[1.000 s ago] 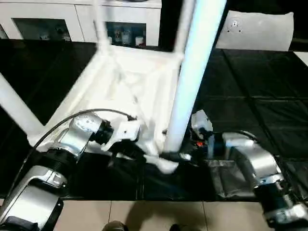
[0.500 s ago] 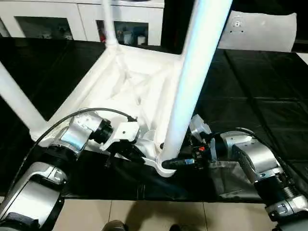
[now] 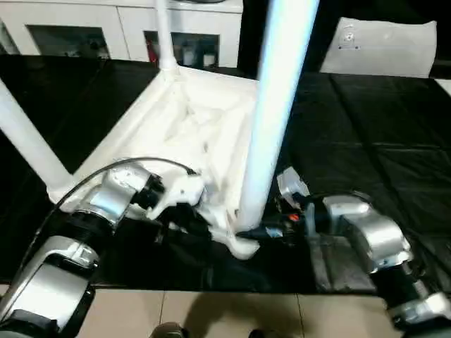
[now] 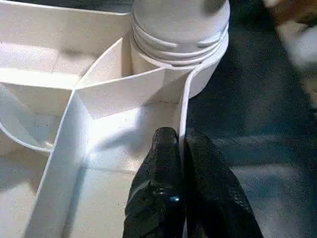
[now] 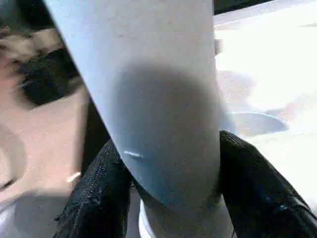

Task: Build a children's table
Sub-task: Rotate leg to tighten

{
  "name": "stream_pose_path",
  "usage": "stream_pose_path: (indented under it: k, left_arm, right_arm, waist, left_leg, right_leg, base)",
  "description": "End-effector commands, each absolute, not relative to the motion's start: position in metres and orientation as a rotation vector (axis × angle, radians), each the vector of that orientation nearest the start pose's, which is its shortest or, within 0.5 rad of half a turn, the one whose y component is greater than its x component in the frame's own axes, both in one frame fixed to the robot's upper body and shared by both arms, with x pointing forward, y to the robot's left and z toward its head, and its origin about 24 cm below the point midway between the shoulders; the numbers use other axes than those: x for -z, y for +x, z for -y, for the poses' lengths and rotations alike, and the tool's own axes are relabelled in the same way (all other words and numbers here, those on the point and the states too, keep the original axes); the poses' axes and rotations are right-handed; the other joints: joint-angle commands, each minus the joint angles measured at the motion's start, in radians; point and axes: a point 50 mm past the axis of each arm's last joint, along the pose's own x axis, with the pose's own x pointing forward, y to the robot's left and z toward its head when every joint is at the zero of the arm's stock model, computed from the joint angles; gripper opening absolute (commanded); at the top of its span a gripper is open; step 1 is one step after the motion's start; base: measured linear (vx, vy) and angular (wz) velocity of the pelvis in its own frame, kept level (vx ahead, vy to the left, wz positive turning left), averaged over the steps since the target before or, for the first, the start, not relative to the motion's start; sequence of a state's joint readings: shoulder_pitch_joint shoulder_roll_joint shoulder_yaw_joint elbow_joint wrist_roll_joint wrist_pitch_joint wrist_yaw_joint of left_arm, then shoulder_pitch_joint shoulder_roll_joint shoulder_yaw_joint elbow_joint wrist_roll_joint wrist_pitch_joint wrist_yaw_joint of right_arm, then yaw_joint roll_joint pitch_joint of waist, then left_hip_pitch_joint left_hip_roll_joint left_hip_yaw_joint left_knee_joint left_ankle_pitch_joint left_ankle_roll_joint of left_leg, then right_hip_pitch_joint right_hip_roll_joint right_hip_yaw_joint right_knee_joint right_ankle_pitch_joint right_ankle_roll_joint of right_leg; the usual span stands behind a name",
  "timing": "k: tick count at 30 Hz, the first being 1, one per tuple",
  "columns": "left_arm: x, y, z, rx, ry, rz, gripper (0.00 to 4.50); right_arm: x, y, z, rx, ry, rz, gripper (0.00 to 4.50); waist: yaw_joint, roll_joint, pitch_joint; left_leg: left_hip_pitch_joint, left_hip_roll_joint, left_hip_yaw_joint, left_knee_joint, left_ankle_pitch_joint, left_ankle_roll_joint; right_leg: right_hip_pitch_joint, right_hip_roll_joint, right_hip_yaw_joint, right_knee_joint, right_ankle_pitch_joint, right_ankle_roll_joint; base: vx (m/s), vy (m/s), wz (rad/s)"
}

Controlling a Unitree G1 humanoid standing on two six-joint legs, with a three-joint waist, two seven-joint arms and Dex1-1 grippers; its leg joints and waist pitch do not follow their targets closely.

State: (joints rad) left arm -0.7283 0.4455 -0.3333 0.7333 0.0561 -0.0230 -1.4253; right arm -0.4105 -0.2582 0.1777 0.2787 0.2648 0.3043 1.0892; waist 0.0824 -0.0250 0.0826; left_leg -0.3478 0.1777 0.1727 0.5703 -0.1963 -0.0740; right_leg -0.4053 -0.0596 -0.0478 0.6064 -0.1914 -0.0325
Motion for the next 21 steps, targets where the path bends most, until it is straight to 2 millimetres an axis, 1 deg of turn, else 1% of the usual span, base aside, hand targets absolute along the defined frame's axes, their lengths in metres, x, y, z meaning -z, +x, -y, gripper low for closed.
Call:
stream_pose_path:
  k: [1, 2, 3, 4, 5, 6, 7, 8, 9, 10, 11, 12, 13, 14, 15, 16, 17, 18, 19, 20, 21]
  left_arm:
    - [-0.081, 0.337, -0.133, 1.377, 0.463, -0.434, 0.0]
    - [-0.081, 0.337, -0.13, 1.365, 0.452, -0.431, 0.0]
    - [-0.081, 0.337, -0.125, 1.335, 0.435, -0.423, 0.0]
    - [-0.081, 0.337, -0.125, 1.335, 0.435, -0.423, 0.0]
    - [-0.081, 0.338, -0.122, 1.314, 0.424, -0.419, 0.0]
    - [-0.082, 0.338, -0.116, 1.281, 0.402, -0.412, 0.0]
    - [-0.082, 0.34, -0.109, 1.238, 0.384, -0.399, 0.0]
    - [-0.083, 0.34, -0.105, 1.208, 0.373, -0.392, 0.0]
    - [-0.083, 0.341, -0.103, 1.201, 0.367, -0.391, 0.0]
    - [-0.086, 0.342, -0.087, 1.145, 0.321, -0.373, 0.0]
    - [-0.088, 0.343, -0.081, 1.126, 0.303, -0.365, 0.0]
    - [-0.089, 0.344, -0.073, 1.11, 0.299, -0.355, 0.0]
    - [-0.09, 0.345, -0.07, 1.103, 0.3, -0.35, 0.0]
    - [-0.09, 0.345, -0.067, 1.101, 0.305, -0.347, 0.0]
    - [-0.091, 0.344, -0.064, 1.118, 0.33, -0.346, 0.0]
    - [-0.09, 0.344, -0.063, 1.128, 0.35, -0.35, 0.0]
    - [-0.09, 0.343, -0.064, 1.139, 0.361, -0.358, 0.0]
    - [-0.089, 0.343, -0.066, 1.144, 0.372, -0.371, 0.0]
    - [-0.088, 0.343, -0.066, 1.145, 0.373, -0.373, 0.0]
    - [-0.087, 0.342, -0.07, 1.147, 0.389, -0.39, 0.0]
    - [-0.086, 0.342, -0.072, 1.144, 0.395, -0.395, 0.0]
  right_arm:
    - [-0.046, 0.293, 0.087, -1.108, 0.098, -0.319, 2.15]
    - [-0.045, 0.294, 0.084, -1.077, 0.113, -0.322, 2.14]
    - [-0.044, 0.295, 0.078, -1.04, 0.126, -0.32, 2.12]
    - [-0.044, 0.295, 0.078, -1.04, 0.126, -0.32, 2.12]
    - [-0.043, 0.296, 0.075, -1.016, 0.133, -0.318, 2.12]
    - [-0.042, 0.297, 0.068, -0.969, 0.15, -0.323, 2.11]
    - [-0.041, 0.298, 0.06, -0.92, 0.171, -0.328, 2.11]
    - [-0.04, 0.299, 0.055, -0.887, 0.185, -0.333, 2.11]
    - [-0.04, 0.299, 0.054, -0.873, 0.186, -0.334, 2.11]
    - [-0.039, 0.303, 0.042, -0.773, 0.192, -0.342, 2.11]
    - [-0.039, 0.305, 0.037, -0.736, 0.195, -0.345, 2.11]
    - [-0.039, 0.307, 0.032, -0.691, 0.218, -0.348, 2.11]
    - [-0.04, 0.308, 0.03, -0.672, 0.231, -0.35, 2.11]
    - [-0.041, 0.309, 0.028, -0.664, 0.231, -0.343, 2.11]
    - [-0.045, 0.31, 0.026, -0.679, 0.207, -0.307, 2.11]
    - [-0.047, 0.31, 0.025, -0.686, 0.201, -0.292, 2.46]
    - [-0.047, 0.31, 0.027, -0.68, 0.205, -0.287, 2.67]
    - [-0.047, 0.31, 0.03, -0.673, 0.203, -0.277, 2.81]
    - [-0.047, 0.31, 0.031, -0.672, 0.202, -0.275, 2.83]
    - [-0.047, 0.309, 0.037, -0.677, 0.184, -0.257, 2.9]
    - [-0.046, 0.309, 0.041, -0.684, 0.17, -0.25, 3.03]
  waist:
    - [-0.001, 0.007, -0.041]
    - [-0.007, 0.005, -0.041]
    - [-0.017, 0.005, -0.042]
    - [-0.025, 0.003, -0.043]
    - [-0.027, 0.004, -0.043]
    - [-0.032, 0.007, -0.044]
    - [-0.033, 0.006, -0.047]
    - [-0.035, 0.007, -0.047]
    - [-0.035, 0.008, -0.047]
    - [-0.036, 0.007, -0.049]
    - [-0.037, 0.01, -0.049]
    - [-0.039, 0.01, -0.049]
    - [-0.042, 0.01, -0.049]
    - [-0.043, 0.011, -0.05]
    - [-0.043, 0.013, -0.051]
    - [-0.043, 0.016, -0.052]
    - [-0.044, 0.015, -0.053]
    - [-0.043, 0.015, -0.054]
    - [-0.043, 0.017, -0.054]
    - [-0.043, 0.015, -0.053]
    - [-0.041, 0.019, -0.054]
  left_leg:
    - [0.0, 0.05, -0.022, -0.077, -0.229, -0.004]
    - [-0.003, 0.05, -0.024, -0.08, -0.234, -0.009]
    - [-0.003, 0.049, -0.027, -0.082, -0.239, -0.012]
    - [-0.003, 0.05, -0.026, -0.08, -0.233, -0.007]
    - [-0.001, 0.049, -0.024, -0.078, -0.23, 0.0]
    - [-0.002, 0.051, -0.021, -0.076, -0.216, 0.004]
    - [-0.002, 0.049, -0.019, -0.075, -0.2, 0.011]
    - [-0.002, 0.05, -0.018, -0.074, -0.19, 0.012]
    - [-0.003, 0.048, -0.017, -0.074, -0.172, 0.014]
    - [-0.005, 0.048, -0.015, -0.073, -0.157, 0.017]
    - [-0.004, 0.049, -0.015, -0.073, -0.147, 0.013]
    - [-0.004, 0.047, -0.016, -0.074, -0.147, 0.008]
    - [-0.004, 0.046, -0.016, -0.073, -0.148, 0.01]
    - [-0.004, 0.045, -0.017, -0.073, -0.147, 0.011]
    - [-0.005, 0.044, -0.017, -0.073, -0.14, 0.019]
    - [-0.004, 0.045, -0.015, -0.071, -0.136, 0.029]
    - [-0.005, 0.045, -0.015, -0.071, -0.131, 0.033]
    - [-0.004, 0.045, -0.014, -0.071, -0.119, 0.042]
    - [-0.005, 0.045, -0.015, -0.071, -0.114, 0.045]
    - [-0.005, 0.045, -0.014, -0.071, -0.115, 0.049]
    - [-0.004, 0.047, -0.014, -0.071, -0.122, 0.051]
  right_leg:
    - [0.048, -0.098, 0.051, -0.097, -0.459, -0.145]
    - [0.049, -0.098, 0.05, -0.1, -0.487, -0.132]
    - [0.047, -0.095, 0.049, -0.102, -0.508, -0.117]
    - [0.044, -0.094, 0.051, -0.101, -0.487, -0.119]
    - [0.043, -0.093, 0.052, -0.103, -0.473, -0.123]
    - [0.042, -0.09, 0.055, -0.098, -0.419, -0.142]
    - [0.042, -0.087, 0.053, -0.095, -0.372, -0.156]
    - [0.042, -0.086, 0.054, -0.091, -0.346, -0.164]
    - [0.043, -0.084, 0.053, -0.089, -0.302, -0.178]
    - [0.047, -0.083, 0.053, -0.085, -0.267, -0.185]
    - [0.044, -0.084, 0.054, -0.083, -0.251, -0.193]
    - [0.046, -0.082, 0.051, -0.084, -0.241, -0.197]
    - [0.048, -0.083, 0.052, -0.084, -0.232, -0.198]
    - [0.049, -0.082, 0.051, -0.083, -0.226, -0.198]
    - [0.052, -0.081, 0.051, -0.083, -0.203, -0.196]
    - [0.051, -0.082, 0.052, -0.084, -0.172, -0.197]
    - [0.053, -0.081, 0.052, -0.082, -0.155, -0.199]
    - [0.055, -0.08, 0.052, -0.08, -0.123, -0.206]
    - [0.056, -0.081, 0.051, -0.078, -0.111, -0.209]
    - [0.057, -0.081, 0.051, -0.079, -0.103, -0.213]
    - [0.057, -0.083, 0.051, -0.08, -0.107, -0.215]
  base:
    - [0.0, 0.0, 0.0]
    - [0.0, 0.0, 0.0]
    - [0.0, 0.0, 0.0]
    - [0.0, 0.0, 0.0]
    - [0.0, 0.0, 0.0]
    - [0.0, 0.0, 0.0]
    - [0.0, 0.0, 0.0]
    - [0.0, 0.0, 0.0]
    - [0.0, 0.0, 0.0]
    - [0.0, 0.0, 0.0]
    - [0.0, 0.0, 0.0]
    - [0.0, 0.0, 0.0]
    - [0.0, 0.0, 0.0]
    - [0.0, 0.0, 0.0]
    - [0.0, 0.0, 0.0]
    - [0.0, 0.0, 0.0]
    - [0.0, 0.0, 0.0]
    - [0.0, 0.0, 0.0]
    - [0.0, 0.0, 0.0]
    - [0.0, 0.0, 0.0]
    - [0.0, 0.0, 0.0]
